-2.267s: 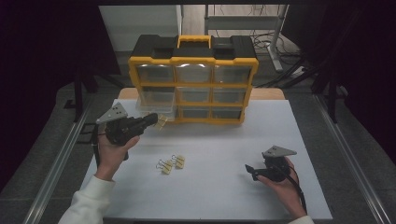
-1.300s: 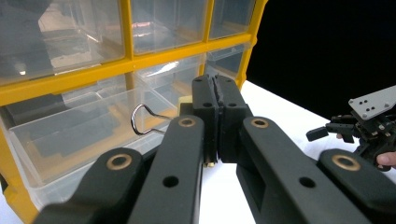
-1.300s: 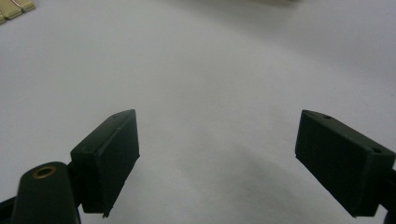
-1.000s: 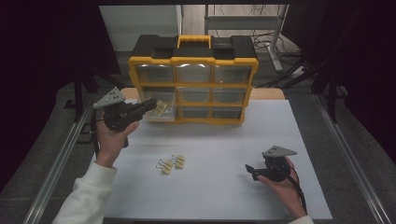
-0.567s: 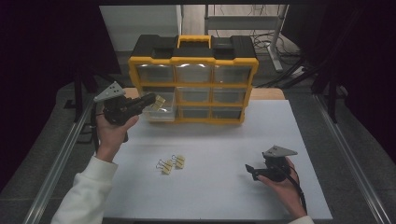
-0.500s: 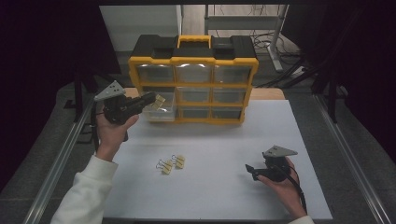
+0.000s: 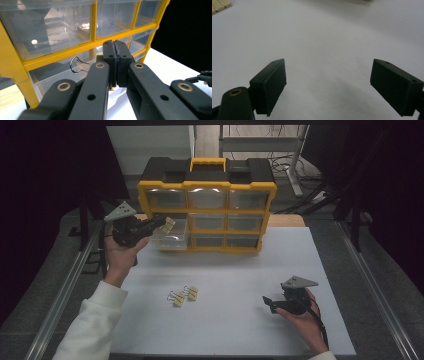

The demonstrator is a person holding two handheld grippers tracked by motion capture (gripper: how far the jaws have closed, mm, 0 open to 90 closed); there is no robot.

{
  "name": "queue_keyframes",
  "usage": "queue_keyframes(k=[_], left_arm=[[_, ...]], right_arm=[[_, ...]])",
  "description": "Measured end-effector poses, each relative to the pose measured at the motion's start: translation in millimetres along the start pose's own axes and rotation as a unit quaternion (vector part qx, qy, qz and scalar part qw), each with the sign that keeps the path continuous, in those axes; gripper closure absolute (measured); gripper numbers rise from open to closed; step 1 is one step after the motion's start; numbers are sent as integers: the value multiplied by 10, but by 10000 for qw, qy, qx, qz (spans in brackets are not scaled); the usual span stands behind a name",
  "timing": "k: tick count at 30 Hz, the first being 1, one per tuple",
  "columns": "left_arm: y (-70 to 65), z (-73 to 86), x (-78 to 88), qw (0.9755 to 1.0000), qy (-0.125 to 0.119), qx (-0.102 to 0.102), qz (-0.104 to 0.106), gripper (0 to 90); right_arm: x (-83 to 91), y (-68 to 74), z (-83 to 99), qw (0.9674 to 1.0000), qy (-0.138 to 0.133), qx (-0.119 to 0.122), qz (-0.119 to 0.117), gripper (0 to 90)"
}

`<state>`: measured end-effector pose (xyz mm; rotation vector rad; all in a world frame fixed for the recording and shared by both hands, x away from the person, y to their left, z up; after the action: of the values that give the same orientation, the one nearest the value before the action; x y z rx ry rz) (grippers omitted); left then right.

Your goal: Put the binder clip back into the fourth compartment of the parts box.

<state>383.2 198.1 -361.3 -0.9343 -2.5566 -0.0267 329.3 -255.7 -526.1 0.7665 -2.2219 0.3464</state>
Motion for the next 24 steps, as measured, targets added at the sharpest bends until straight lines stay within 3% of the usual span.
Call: queue_keyframes(k=[16, 20, 22, 24], left_arm=[[69, -21, -192, 9997, 132, 15, -227, 886], [99, -1, -268, 9992, 205, 100, -341, 878], [110, 11, -296, 9988, 240, 178, -393, 785], [84, 14, -300, 9990, 265, 241, -265, 662]], right_arm=[[-4, -1, 2, 10000, 13, 19, 7, 141], [-3, -2, 2, 10000, 12, 24, 12, 141], [-1, -1, 2, 10000, 10, 22, 9, 141], [1, -3, 3, 10000, 8, 24, 9, 141]])
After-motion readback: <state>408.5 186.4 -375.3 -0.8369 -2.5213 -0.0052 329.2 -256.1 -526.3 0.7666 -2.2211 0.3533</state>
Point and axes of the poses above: each handheld gripper's, and its own axes: x roughly backward along the jaws, z roughly out of its underside, y roughly to its left, the point moved 3 cm from there along -x, roughly forward along the jaws, and after that the axes turned 5 degrees about y, right-handed, at the moved point
